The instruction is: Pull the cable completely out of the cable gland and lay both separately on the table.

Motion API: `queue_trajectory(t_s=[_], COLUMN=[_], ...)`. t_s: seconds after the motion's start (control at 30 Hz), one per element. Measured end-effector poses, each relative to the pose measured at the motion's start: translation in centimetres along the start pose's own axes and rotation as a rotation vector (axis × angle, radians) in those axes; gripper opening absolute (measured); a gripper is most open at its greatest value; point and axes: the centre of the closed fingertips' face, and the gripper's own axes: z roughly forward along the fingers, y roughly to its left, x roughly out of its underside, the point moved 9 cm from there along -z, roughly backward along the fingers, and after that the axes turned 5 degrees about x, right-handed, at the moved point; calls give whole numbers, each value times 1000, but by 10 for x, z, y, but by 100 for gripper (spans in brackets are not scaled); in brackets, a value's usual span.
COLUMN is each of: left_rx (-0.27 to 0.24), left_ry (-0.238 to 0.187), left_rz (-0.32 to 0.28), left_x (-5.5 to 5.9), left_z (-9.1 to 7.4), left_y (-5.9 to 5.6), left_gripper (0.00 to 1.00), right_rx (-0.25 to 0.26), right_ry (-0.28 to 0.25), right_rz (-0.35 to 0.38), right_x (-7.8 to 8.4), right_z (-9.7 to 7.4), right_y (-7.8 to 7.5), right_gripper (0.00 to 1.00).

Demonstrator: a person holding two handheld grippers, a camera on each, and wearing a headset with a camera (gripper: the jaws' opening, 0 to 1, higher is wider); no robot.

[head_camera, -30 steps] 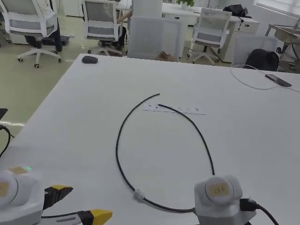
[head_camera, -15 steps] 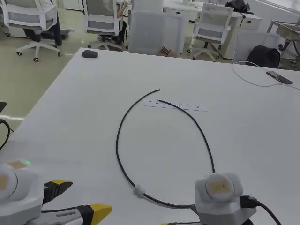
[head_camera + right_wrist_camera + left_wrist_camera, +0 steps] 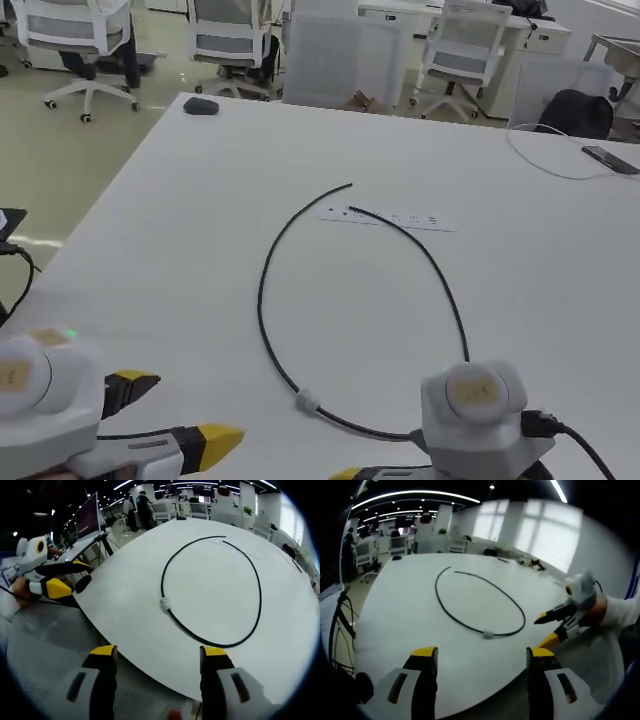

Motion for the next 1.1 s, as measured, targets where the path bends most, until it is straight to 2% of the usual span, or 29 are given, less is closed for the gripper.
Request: queue_trajectory(t_s=[0.23, 0.3, 0.43, 0.6, 0.7, 0.83, 0.87, 0.93, 1.0, 1.1], left_rx=[-16, -20, -15, -7, -5, 2, 4, 8, 10, 13], left_ry=[-4, -12, -16, -13, -13, -7, -6, -2, 3, 3], left_rz=[-10, -21, -29, -26, -30, -29, -29, -28, -27, -27], left_x=[0, 0, 0, 0, 0, 0, 1, 1, 2, 2], left_z=[-3, -4, -4, -4, -4, -3, -3, -2, -2, -2], left_y=[6, 9, 7, 5, 5, 4, 4, 4, 4, 4], left_gripper=[72, 72, 71, 71, 71, 70, 70, 70, 70, 70], right_rx=[-10, -12, -36, -38, -45, -56, -40, -28, -48, -66], right_ry=[9, 7, 20, 25, 27, 19, 29, 11, 25, 15], right_rz=[-45, -89, -125, -170, -174, -191, -212, -261, -252, -248], right_x=[-10, -13, -13, -18, -21, -23, -23, -24, -24, -26], right_z=[7, 12, 24, 33, 42, 56, 61, 69, 75, 81], right_y=[-5, -9, -15, -20, -25, -29, -31, -34, -33, -32], right_gripper=[64, 62, 58, 54, 53, 46, 45, 42, 41, 42])
